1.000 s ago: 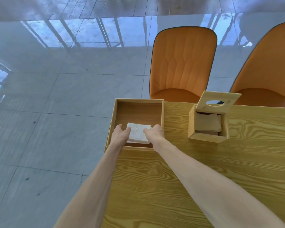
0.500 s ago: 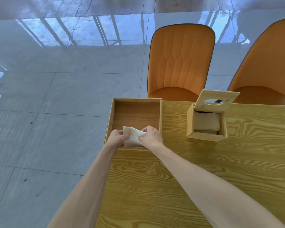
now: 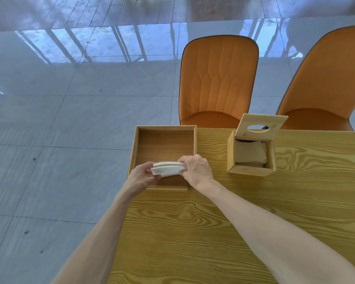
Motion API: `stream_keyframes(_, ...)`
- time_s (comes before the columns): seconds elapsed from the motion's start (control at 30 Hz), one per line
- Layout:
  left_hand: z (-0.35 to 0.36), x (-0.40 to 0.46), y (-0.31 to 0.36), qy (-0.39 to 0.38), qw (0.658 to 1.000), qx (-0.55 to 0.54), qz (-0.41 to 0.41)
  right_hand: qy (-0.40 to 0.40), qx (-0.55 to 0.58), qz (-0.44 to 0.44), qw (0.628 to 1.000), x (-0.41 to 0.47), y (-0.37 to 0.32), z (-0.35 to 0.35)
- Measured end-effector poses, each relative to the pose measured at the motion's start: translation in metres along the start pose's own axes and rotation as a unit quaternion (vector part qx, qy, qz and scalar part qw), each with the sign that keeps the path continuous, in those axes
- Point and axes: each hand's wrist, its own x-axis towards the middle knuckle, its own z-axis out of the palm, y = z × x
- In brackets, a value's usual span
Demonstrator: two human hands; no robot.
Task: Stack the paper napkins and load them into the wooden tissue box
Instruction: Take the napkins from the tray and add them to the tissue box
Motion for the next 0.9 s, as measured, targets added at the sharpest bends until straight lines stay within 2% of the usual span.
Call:
stream_keyframes(0.17,0.003,-0.005,0.006,0.007,0.998,-0.057,-0.005,0.012,0.075,0.029,0.997,-0.003,0.010,-0.009)
stream_keyframes(0.47,0.025,-0.019,0.057,0.048,0.991,-0.125,0.032,0.059,0.223,0.025,0.973,-0.024,0.034,-0.059)
stream_keyframes(0.9,0.107,-0.043,0.136,-0.004,0.988,-0.135,0.069,0.129,0.298,0.099,0.941,-0.098,0.114,-0.120)
